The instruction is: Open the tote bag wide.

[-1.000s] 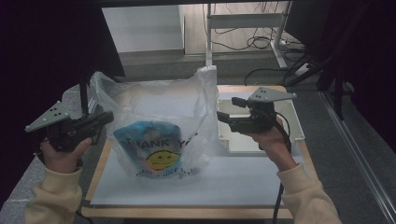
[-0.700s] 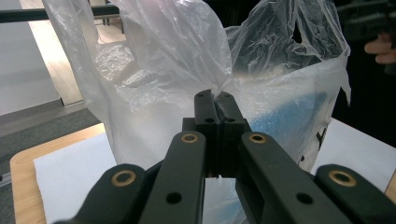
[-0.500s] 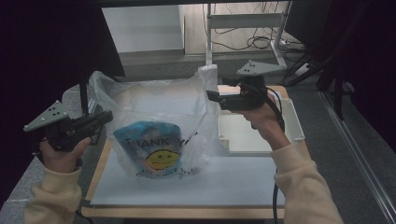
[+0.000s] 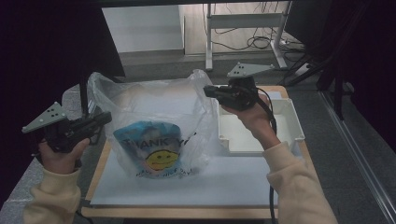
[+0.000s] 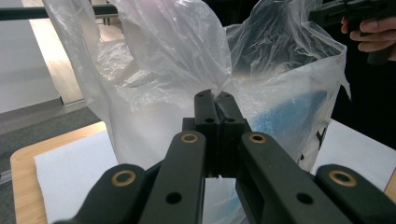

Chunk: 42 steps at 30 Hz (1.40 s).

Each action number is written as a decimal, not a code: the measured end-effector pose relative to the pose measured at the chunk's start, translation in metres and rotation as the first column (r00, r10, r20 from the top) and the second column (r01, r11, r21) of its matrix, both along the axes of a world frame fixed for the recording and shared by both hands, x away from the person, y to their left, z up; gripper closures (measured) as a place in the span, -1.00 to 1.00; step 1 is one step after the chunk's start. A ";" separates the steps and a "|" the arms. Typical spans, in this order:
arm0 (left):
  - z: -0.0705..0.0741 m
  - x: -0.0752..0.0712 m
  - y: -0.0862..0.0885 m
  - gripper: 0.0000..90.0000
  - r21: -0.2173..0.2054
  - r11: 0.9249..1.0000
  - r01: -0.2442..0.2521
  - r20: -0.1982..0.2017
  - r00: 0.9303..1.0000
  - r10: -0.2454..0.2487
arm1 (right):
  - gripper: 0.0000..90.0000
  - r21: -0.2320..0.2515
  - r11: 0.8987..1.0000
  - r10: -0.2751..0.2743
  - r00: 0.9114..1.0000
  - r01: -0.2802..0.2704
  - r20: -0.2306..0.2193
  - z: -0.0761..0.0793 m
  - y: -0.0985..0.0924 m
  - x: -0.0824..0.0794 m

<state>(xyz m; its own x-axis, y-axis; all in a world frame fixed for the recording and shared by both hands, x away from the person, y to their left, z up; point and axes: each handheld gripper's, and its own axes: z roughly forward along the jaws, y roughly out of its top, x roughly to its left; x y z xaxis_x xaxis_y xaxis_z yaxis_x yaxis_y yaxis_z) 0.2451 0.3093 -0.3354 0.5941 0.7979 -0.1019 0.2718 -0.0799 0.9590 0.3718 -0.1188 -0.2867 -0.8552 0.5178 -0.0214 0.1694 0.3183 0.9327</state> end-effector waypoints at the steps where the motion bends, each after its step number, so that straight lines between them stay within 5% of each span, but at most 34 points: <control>1: -0.001 0.000 0.001 0.99 -0.001 1.000 -0.001 -0.002 1.000 0.001 | 0.95 0.001 1.000 0.000 1.000 0.000 -0.002 -0.001 0.000 0.000; 7: -0.006 -0.004 0.005 0.99 -0.013 1.000 -0.005 -0.004 1.000 0.005 | 0.97 0.005 1.000 0.008 1.000 -0.008 0.003 -0.009 0.002 -0.009; 11: -0.010 -0.007 0.010 0.99 -0.030 1.000 -0.010 -0.006 1.000 0.010 | 0.97 -0.018 1.000 0.007 0.999 -0.006 0.044 -0.016 0.005 -0.023; 21: -0.025 -0.023 0.019 0.99 -0.050 0.999 -0.015 -0.012 1.000 0.014 | 0.97 -0.042 0.999 0.034 0.999 -0.032 0.042 -0.035 0.007 -0.039; 42: -0.050 -0.034 0.021 0.99 -0.057 0.998 -0.020 -0.059 0.998 0.016 | 0.97 -0.053 0.998 0.024 0.999 -0.026 -0.025 -0.069 0.000 -0.041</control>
